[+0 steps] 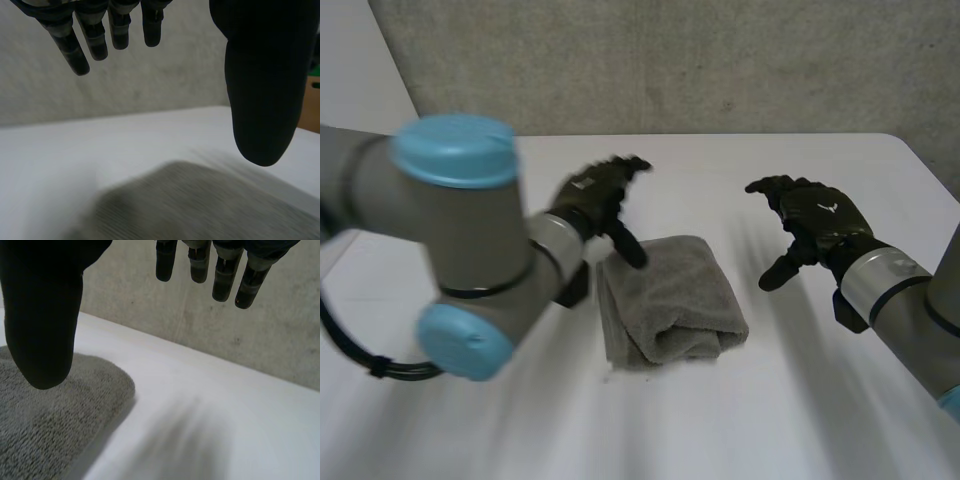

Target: Fold the towel.

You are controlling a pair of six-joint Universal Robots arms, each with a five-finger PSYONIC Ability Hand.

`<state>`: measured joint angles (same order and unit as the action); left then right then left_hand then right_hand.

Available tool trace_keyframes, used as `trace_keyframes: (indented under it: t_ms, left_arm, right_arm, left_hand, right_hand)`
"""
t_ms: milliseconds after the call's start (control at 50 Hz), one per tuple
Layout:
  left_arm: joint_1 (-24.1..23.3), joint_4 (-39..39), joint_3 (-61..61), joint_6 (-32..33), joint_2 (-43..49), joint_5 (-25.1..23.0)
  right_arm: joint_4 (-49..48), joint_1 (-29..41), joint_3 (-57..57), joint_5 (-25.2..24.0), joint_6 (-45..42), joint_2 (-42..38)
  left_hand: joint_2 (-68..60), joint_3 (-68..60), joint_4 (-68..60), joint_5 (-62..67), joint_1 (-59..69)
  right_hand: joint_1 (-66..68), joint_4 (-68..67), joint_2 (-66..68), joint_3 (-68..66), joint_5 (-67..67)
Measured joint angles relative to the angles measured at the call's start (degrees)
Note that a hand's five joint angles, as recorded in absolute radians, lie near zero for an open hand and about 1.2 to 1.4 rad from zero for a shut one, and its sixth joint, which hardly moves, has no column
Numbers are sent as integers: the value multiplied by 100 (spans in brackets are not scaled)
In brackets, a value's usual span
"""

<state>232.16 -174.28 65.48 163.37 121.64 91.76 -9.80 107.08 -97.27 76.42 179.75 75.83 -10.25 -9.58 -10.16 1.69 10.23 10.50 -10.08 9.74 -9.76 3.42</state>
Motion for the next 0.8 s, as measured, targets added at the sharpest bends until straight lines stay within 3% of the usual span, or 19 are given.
trace_keyframes:
  t_ms: [120, 260, 380, 620, 800]
  left_arm:
    - [-519, 571, -891, -357, 1103, 235]
    - [-604, 772, -906, -328, 1660, 1025]
    - [-545, 785, -461, -289, 1608, 1647]
    - [-511, 418, 330, -269, 1093, 1716]
    - [-510, 269, 603, -74, 954, 1693]
  right_arm:
    - [227, -158, 16, -281, 60, -126]
    - [283, -70, 228, -525, -10, -567]
    - [581, 276, 740, -730, -108, -1195]
    - [1302, 959, 2066, -712, -632, -2601]
    - [1313, 931, 2204, -491, -715, -2580]
  left_hand:
    - [-16, -82, -3, 0, 0]
    - [-4, -70, -1, 0, -2]
    - [16, -56, 10, -5, -19]
    - [50, -25, 28, -10, -20]
    - [72, -2, 45, -10, -47]
  right_hand:
    - [-7, 5, 0, 0, 0]
    - [-11, 5, 0, 0, 0]
    - [-12, 5, 0, 20, 0]
    - [-13, 5, 0, 20, 0]
    - [-14, 6, 0, 20, 0]
